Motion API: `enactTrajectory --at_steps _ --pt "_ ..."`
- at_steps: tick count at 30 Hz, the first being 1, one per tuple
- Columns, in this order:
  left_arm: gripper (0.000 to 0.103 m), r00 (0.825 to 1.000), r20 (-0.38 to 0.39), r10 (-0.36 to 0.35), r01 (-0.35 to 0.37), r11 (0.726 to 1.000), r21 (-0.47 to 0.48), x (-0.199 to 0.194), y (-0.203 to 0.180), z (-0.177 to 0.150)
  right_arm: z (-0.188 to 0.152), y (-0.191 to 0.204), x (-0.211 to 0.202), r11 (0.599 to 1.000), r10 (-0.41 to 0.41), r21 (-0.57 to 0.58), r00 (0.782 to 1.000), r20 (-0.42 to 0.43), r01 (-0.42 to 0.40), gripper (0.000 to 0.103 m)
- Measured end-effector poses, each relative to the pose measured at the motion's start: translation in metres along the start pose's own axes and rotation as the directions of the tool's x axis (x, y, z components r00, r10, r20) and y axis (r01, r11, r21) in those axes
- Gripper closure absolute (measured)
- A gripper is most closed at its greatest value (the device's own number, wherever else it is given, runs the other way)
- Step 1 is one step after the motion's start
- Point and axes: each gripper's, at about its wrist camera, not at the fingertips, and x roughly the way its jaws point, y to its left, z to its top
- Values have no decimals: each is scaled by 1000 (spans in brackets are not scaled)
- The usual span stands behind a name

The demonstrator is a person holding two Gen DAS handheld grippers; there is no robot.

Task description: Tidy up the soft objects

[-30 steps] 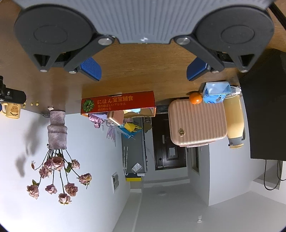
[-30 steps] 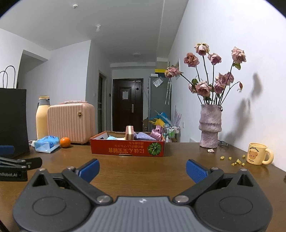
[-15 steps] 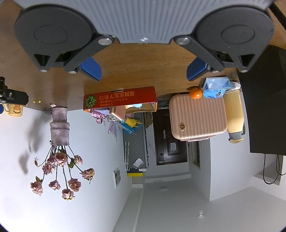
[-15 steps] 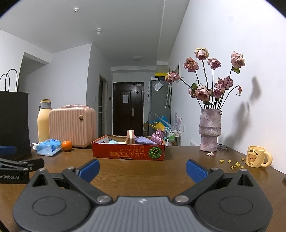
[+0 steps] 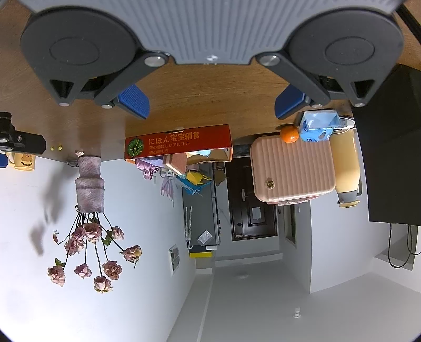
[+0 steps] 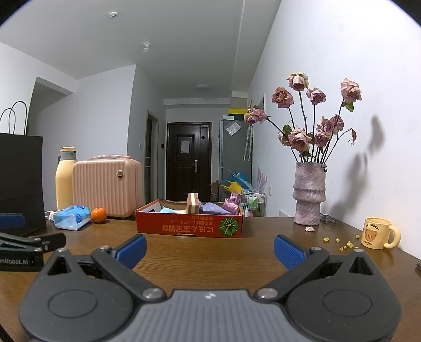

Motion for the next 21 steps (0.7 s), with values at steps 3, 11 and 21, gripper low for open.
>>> enactTrajectory --at_steps 3,11,21 --pt "0 1000 4 0 0 1000 2 -1 -1 0 0 0 0 1000 0 0 1000 0 0 0" --pt "0 1000 8 1 -1 1000 3 -1 0 0 0 0 0 1000 0 0 1000 0 0 0" --pt "0 1000 16 7 -7 1000 8 -2 1 -1 0 2 0 1000 -1 -5 1000 -3 1 0"
